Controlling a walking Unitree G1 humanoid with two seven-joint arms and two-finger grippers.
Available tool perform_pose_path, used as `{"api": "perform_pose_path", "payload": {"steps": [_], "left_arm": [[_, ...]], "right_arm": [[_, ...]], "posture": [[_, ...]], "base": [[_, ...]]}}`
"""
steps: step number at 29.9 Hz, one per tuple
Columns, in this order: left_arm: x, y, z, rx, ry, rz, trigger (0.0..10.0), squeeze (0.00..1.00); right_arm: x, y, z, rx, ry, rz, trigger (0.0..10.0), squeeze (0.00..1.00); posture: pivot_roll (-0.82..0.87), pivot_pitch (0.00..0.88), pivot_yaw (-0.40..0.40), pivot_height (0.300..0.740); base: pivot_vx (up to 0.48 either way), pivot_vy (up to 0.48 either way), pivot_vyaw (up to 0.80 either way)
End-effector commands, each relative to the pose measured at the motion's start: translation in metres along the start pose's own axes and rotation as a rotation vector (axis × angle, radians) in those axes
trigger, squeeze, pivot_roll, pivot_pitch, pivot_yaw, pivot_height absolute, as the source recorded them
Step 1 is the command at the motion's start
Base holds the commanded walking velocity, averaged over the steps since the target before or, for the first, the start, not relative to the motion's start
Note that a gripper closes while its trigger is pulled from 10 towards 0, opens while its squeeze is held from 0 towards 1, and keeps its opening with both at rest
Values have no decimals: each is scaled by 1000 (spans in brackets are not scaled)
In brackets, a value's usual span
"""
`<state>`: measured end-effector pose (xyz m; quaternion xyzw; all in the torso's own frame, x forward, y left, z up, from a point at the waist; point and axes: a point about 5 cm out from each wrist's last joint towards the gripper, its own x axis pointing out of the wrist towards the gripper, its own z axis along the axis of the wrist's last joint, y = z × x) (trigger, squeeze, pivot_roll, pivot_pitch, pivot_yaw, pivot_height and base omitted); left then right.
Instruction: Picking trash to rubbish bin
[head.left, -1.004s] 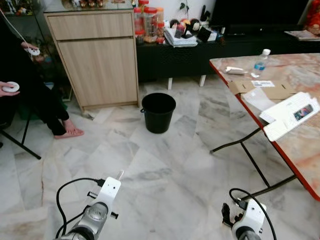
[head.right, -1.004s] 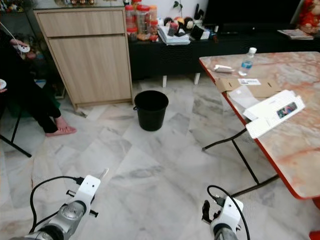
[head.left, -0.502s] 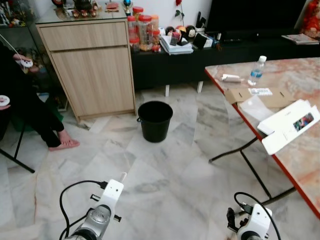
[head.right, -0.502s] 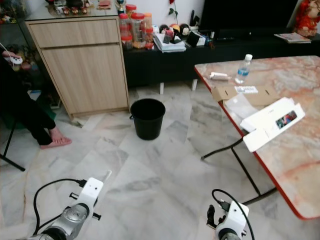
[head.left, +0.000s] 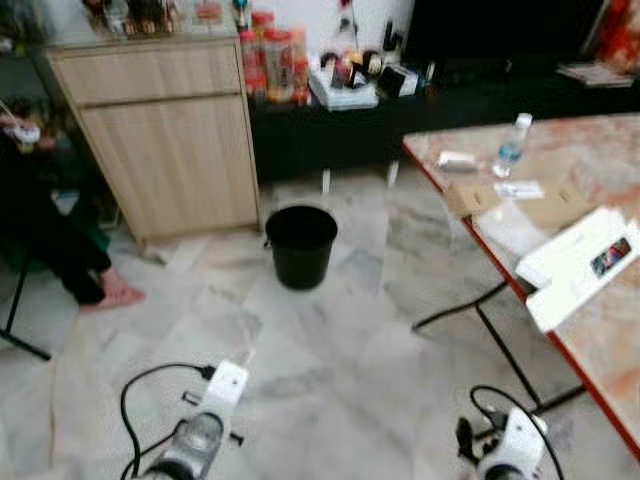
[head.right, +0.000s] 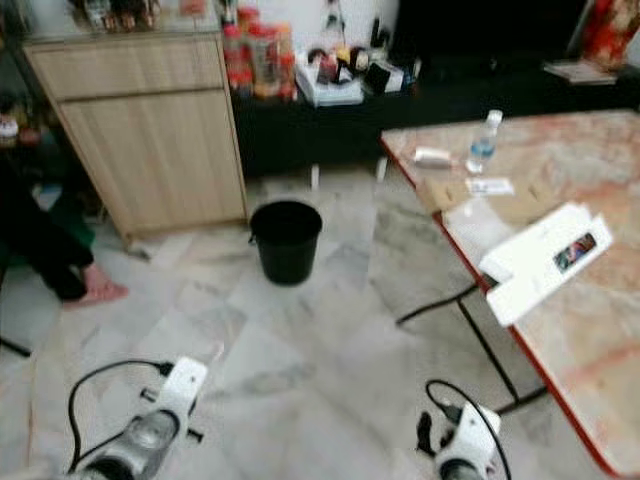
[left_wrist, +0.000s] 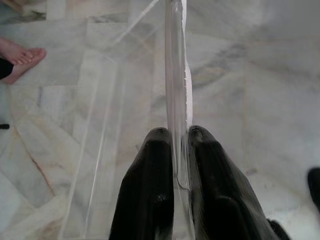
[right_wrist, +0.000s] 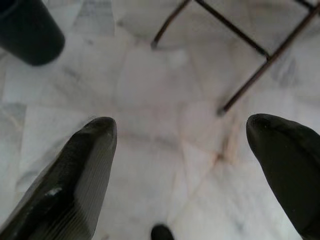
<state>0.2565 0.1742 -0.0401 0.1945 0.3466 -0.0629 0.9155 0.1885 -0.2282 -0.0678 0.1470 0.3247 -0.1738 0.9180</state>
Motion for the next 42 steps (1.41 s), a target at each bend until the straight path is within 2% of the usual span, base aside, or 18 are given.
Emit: {"api": "perform_pose_path", "payload": {"steps": [1,23,28,38,42], "left_arm": [[-1,9,-7,-4,29,21,10000,0],[-2,10,-11,-22,40,31,10000,0],[-3,8,-13,-26,43,31,10000,0],[-3,6,-16,-33,51,30,10000,0],[-4,6,-17,-33,54,30,10000,0]], "right_arm": [[1,9,-1,7,6,20,10000,0],[1,7,-3,0,21,28,10000,0],[1,9,-2,-37,22,50,10000,0],[0,10,-3,-46,22,58,10000,0],[0,11,-5,-49,30,63,10000,0]], "posture": [[38,66,-68,740],[44,108,-87,740],[44,109,-91,740],[46,110,-100,740],[47,110,-104,740]], "base": [[345,0,0],[347,0,0],[354,0,0],[354,0,771],[355,0,131]]}}
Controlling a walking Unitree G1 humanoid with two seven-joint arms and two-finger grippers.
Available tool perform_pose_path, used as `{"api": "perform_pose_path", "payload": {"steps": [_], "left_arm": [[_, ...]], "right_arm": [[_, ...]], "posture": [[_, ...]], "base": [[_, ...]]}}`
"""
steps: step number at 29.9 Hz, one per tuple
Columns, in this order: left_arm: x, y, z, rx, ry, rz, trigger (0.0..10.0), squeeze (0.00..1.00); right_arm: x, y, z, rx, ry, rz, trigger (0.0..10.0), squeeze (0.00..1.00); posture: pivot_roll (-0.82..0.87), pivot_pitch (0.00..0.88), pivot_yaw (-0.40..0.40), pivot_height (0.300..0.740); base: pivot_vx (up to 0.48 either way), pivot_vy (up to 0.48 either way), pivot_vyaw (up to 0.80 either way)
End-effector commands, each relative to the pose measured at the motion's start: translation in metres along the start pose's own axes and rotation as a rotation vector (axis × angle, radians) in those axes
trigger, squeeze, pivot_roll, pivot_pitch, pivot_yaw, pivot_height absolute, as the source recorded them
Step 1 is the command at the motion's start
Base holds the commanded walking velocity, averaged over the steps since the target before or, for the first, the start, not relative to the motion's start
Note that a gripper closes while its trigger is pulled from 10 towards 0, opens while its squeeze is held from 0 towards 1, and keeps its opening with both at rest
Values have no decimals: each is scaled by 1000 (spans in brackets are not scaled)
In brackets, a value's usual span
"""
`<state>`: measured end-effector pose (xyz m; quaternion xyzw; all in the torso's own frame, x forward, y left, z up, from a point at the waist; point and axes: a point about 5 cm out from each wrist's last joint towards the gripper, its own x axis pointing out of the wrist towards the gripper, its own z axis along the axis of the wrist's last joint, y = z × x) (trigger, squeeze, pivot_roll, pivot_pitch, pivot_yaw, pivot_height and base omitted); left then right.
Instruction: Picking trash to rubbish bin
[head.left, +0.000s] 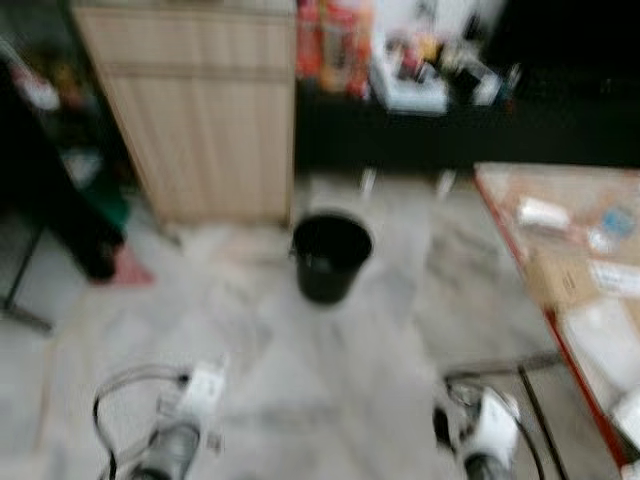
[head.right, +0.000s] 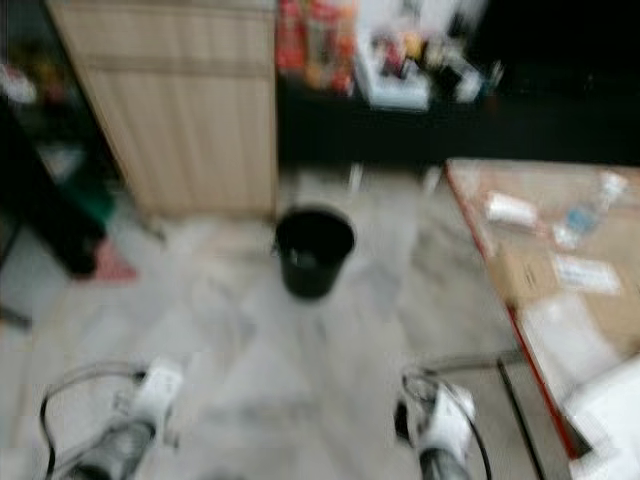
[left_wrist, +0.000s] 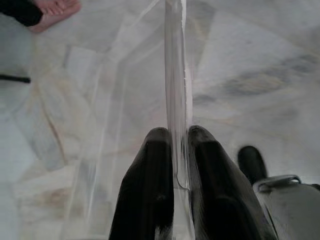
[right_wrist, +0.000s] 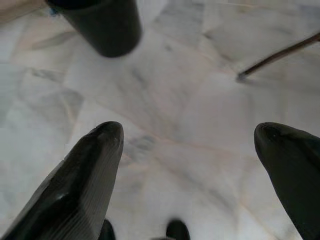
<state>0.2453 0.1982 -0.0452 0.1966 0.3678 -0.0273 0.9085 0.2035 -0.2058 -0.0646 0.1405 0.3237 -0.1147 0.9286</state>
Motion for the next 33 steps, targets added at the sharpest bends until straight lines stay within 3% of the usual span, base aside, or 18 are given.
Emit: {"api": "perform_pose_path", "payload": {"steps": [1,33], "left_arm": [[0,-13,2,-12,-3,-28,10000,0],[-2,-17,-3,-16,7,-35,10000,0]], "right_arm": [[-5,-15,-8,9,25,-44,10000,0],[-6,-14,-9,-31,33,-24,10000,0]], "posture": [[47,110,-104,740],[56,85,-122,740]], "base": [[352,0,0],[355,0,0]]}}
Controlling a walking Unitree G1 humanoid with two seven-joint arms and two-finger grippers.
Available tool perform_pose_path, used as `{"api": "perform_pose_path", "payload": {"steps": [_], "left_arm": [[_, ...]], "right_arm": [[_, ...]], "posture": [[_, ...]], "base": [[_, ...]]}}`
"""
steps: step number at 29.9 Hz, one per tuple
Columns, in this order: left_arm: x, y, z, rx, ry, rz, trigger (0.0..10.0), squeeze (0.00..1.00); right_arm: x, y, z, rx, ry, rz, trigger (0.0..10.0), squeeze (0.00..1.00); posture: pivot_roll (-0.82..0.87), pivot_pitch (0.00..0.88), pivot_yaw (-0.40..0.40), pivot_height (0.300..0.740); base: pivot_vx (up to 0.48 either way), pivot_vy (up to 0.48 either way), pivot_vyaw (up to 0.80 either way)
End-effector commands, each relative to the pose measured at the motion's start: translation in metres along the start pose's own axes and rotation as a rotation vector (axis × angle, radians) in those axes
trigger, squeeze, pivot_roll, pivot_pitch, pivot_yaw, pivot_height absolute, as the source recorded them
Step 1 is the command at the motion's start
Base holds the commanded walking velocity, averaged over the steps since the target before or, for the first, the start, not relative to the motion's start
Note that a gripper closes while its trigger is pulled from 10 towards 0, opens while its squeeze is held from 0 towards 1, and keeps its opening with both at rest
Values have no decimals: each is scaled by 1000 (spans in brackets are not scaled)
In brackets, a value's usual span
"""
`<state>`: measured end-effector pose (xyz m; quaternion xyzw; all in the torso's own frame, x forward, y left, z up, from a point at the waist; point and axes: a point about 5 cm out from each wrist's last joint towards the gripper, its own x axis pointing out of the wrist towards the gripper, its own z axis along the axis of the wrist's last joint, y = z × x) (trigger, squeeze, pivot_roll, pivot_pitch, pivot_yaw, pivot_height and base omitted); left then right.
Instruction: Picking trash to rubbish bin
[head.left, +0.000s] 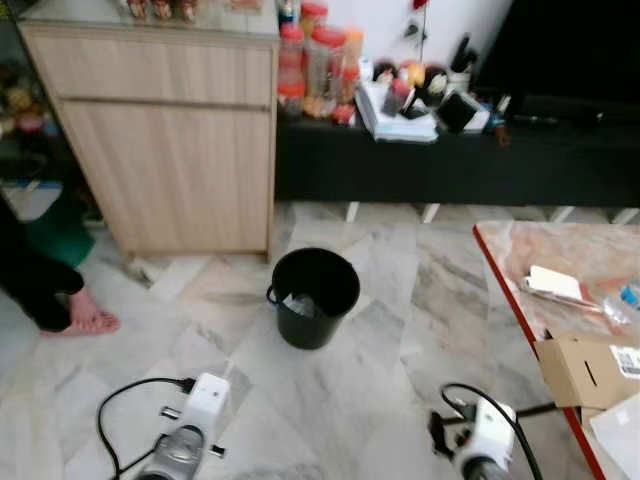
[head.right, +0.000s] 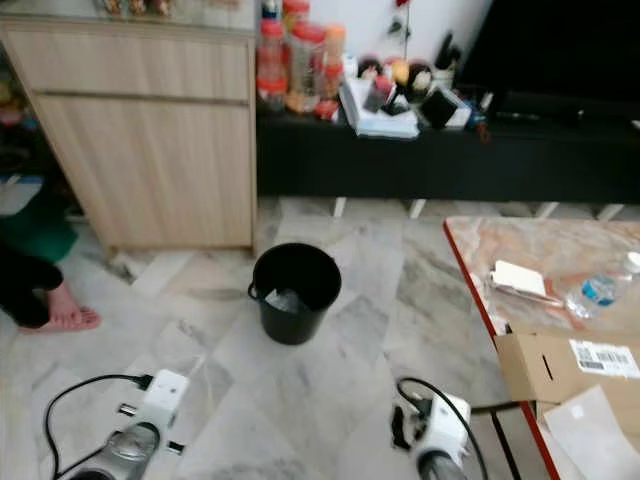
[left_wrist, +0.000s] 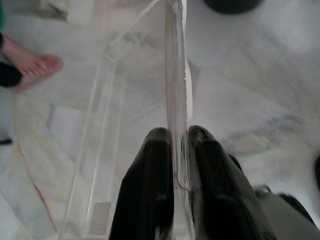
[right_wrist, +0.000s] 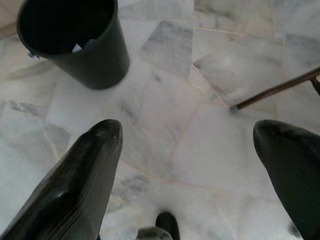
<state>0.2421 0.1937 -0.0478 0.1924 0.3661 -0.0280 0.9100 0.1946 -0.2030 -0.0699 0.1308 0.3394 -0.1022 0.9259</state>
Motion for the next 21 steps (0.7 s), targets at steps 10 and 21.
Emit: {"api": "perform_pose_path", "payload": {"steps": [10,21], "left_arm": [[-1,-13,-2,-10,12,-33,10000,0],[-1,-14,-2,-16,13,-33,10000,0]], "right_arm": [[-2,-13,0,-38,6,-28,10000,0],[-4,-16,-2,-30,15,-36,10000,0]], "posture": [[56,83,-124,740],[56,108,-133,740]], "base": [[354,0,133],[355,0,120]]}}
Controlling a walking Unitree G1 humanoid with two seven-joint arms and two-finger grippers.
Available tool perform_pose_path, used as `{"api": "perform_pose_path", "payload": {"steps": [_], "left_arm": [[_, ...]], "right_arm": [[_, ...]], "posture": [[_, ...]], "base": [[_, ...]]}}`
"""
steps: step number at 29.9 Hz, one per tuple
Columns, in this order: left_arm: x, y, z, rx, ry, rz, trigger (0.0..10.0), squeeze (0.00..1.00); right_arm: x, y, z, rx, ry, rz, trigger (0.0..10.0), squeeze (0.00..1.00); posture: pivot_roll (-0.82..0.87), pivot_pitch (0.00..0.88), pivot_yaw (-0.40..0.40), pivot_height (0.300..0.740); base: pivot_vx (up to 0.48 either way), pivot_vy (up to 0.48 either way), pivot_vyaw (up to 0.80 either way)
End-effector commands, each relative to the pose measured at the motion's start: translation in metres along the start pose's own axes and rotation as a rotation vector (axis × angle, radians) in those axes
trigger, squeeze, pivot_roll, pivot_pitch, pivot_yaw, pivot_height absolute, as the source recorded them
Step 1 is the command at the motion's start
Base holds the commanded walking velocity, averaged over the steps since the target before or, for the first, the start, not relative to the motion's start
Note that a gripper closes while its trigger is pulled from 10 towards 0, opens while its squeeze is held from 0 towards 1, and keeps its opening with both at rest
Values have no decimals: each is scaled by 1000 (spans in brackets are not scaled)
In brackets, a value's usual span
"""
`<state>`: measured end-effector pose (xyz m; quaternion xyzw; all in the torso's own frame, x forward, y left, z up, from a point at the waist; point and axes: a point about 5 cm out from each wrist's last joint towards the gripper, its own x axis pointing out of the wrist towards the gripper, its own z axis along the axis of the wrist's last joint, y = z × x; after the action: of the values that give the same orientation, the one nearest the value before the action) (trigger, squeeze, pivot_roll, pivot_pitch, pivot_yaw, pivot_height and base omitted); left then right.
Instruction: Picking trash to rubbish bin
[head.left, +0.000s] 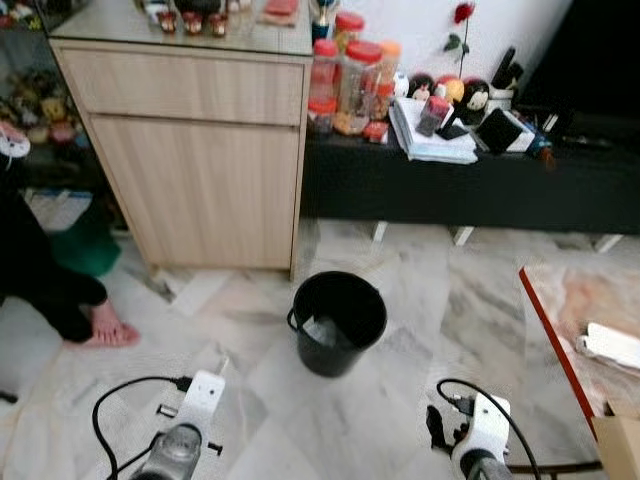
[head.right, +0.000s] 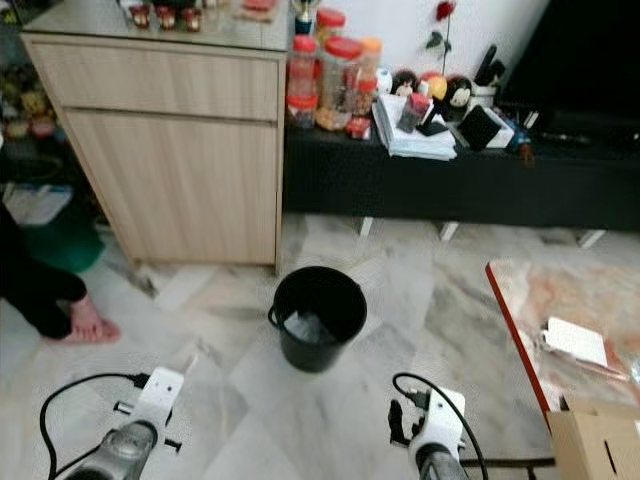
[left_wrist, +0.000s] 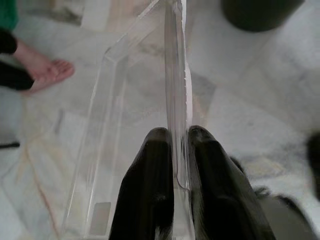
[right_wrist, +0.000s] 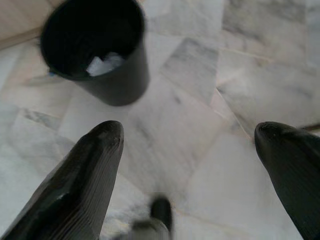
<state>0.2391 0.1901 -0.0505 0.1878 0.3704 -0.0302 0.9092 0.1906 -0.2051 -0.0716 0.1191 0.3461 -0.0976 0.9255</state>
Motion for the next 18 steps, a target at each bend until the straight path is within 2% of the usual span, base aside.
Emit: {"api": "perform_pose_path", "payload": {"steps": [1,18], "left_arm": [[0,-9,1,-10,6,-24,10000,0],[0,-9,0,-15,8,-22,10000,0]], "right_arm": [[-2,-12,1,-5,5,-34,10000,0],[-2,-14,-1,-2,14,-34,10000,0]], "posture": [[56,108,-133,740],[54,123,-134,740]], "base": [[360,0,0],[356,0,0]]}}
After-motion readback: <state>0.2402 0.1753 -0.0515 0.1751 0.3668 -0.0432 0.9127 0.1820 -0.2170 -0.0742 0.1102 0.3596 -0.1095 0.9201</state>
